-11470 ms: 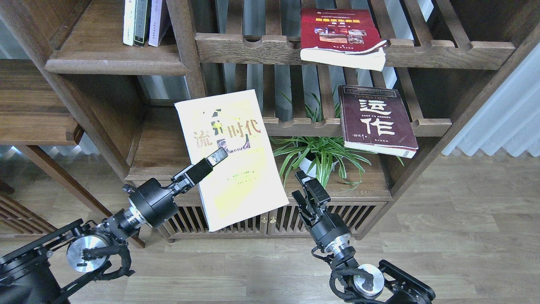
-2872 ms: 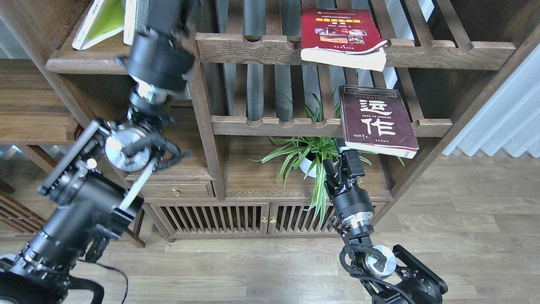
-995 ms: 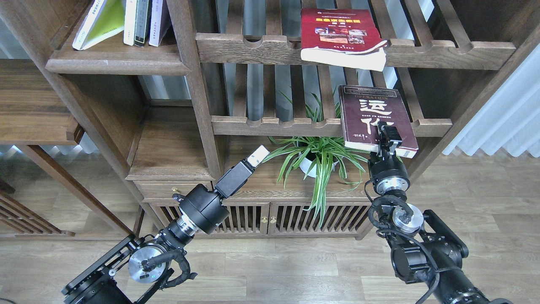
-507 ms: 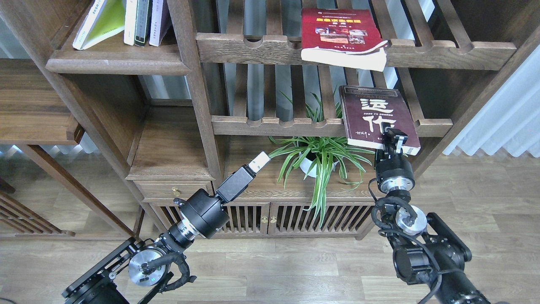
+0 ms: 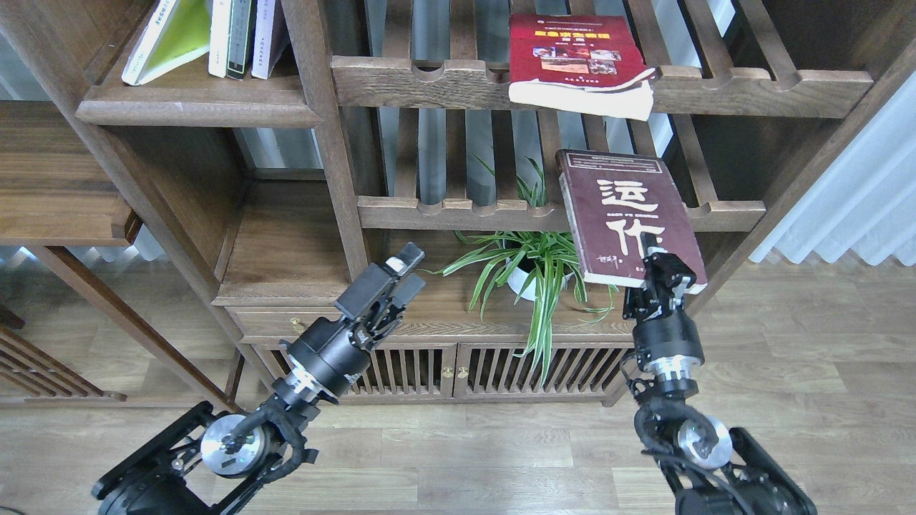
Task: Organize books on shelf
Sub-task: 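Push the right gripper under the maroon book's lower edge, then tip the maroon book off the shelf toward the left gripper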
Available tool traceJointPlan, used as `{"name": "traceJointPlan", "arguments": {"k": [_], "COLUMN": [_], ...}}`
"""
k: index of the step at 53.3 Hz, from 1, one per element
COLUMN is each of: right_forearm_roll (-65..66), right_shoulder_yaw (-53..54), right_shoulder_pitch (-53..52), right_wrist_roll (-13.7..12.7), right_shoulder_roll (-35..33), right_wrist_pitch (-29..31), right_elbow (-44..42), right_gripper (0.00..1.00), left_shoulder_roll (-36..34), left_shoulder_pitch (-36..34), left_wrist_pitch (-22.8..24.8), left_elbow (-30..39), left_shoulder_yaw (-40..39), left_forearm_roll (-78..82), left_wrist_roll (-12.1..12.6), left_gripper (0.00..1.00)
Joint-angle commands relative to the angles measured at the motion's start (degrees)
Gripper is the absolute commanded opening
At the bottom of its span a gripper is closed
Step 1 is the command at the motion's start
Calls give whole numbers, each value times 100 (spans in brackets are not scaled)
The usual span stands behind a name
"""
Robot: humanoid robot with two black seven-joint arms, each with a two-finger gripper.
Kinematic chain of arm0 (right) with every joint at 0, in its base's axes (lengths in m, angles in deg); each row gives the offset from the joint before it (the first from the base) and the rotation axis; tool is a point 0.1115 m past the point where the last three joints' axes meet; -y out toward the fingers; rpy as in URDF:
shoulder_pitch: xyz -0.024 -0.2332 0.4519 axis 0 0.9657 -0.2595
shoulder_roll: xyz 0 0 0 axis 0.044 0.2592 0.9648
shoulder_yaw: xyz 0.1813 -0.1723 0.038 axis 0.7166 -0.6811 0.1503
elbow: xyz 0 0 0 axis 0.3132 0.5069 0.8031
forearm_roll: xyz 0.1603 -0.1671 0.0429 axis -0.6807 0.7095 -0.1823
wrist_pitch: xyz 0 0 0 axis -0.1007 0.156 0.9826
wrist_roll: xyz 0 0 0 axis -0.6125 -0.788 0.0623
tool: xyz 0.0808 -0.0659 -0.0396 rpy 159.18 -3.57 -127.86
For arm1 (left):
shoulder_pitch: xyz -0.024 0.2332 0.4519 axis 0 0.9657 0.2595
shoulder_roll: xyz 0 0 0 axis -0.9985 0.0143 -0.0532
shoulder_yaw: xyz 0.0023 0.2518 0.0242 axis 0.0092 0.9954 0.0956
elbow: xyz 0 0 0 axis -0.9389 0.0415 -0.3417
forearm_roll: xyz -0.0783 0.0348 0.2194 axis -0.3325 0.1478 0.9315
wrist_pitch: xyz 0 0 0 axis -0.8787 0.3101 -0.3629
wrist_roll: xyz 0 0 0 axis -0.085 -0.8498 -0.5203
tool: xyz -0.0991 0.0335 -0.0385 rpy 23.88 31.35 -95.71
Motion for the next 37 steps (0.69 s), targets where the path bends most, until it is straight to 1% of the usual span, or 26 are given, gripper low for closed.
{"name": "traceJointPlan", "arguments": {"k": [1,12,29,37], "right_forearm_roll": [3,29,82,310], "right_shoulder_yaw": [-461,-1244,-1525,-1622], "right_shoulder_pitch": [155,172,172,172], "right_wrist_roll": [5,5,-13,-13], "right_shoulder_roll": [-110,-357,-471,-436], "right_wrist_pitch": [-2,-2,-2,-2], "right_elbow": [345,460,600,591], "right_gripper": [4,4,4,4], "left_shoulder_roll": [-18,-10,-89,-89], "left_shoulder_pitch": [-2,-73,-90,-143], "left_wrist_pitch": [0,0,0,0], "left_elbow": [-10,8,-10,-1], "left_shoulder_yaw": [32,191,489,490], "left_forearm_roll": [-99,-134,-240,-240], "left_wrist_roll": [31,31,31,31], "left_gripper": [97,97,97,97]}}
